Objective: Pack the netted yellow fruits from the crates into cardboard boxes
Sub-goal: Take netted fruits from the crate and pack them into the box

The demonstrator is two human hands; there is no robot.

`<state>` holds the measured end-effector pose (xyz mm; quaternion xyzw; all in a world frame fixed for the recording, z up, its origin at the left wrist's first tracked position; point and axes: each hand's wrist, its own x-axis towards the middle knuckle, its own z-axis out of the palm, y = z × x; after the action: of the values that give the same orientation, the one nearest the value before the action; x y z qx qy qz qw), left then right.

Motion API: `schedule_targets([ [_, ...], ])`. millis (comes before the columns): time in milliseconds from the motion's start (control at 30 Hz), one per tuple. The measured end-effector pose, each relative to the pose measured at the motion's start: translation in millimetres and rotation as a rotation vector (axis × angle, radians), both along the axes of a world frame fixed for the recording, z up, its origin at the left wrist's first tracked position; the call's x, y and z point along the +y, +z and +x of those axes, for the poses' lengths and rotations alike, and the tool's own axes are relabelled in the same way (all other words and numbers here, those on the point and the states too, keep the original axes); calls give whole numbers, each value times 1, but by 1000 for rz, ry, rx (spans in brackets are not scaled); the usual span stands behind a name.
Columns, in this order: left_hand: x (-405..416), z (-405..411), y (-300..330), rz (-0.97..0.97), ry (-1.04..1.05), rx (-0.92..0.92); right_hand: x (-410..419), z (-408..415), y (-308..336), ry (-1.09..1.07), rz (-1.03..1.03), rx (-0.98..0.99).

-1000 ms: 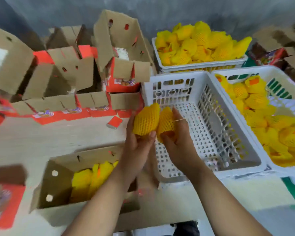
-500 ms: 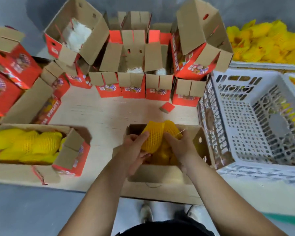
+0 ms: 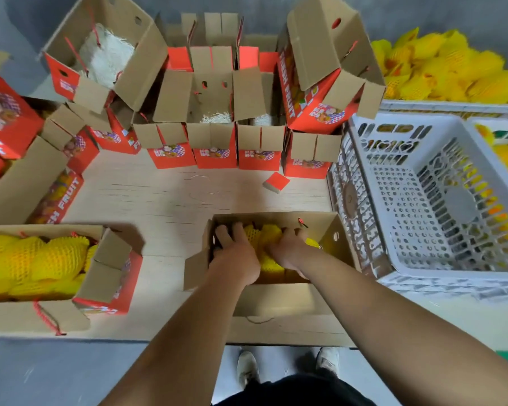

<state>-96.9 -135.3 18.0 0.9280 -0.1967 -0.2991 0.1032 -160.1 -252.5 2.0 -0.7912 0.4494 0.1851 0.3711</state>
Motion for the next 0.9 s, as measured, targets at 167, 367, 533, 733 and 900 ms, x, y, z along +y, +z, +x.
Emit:
schedule_targets([
  [167, -17, -23, 5, -374, -93, -171, -15, -30, 11, -42, -11, -190],
  [367, -109, -72, 37, -719, -123, 51, -70, -95, 46, -77, -10, -635],
  [533, -243, -151, 54, -912, -253, 82, -189, -189, 64, -247, -154, -786],
  [733, -420, -265, 52, -822, -616, -31, -351, -316, 54, -382, -274, -763],
  [900, -528, -302, 24, -552, -918, -301, -484, -390, 26, -310, -466, -411],
])
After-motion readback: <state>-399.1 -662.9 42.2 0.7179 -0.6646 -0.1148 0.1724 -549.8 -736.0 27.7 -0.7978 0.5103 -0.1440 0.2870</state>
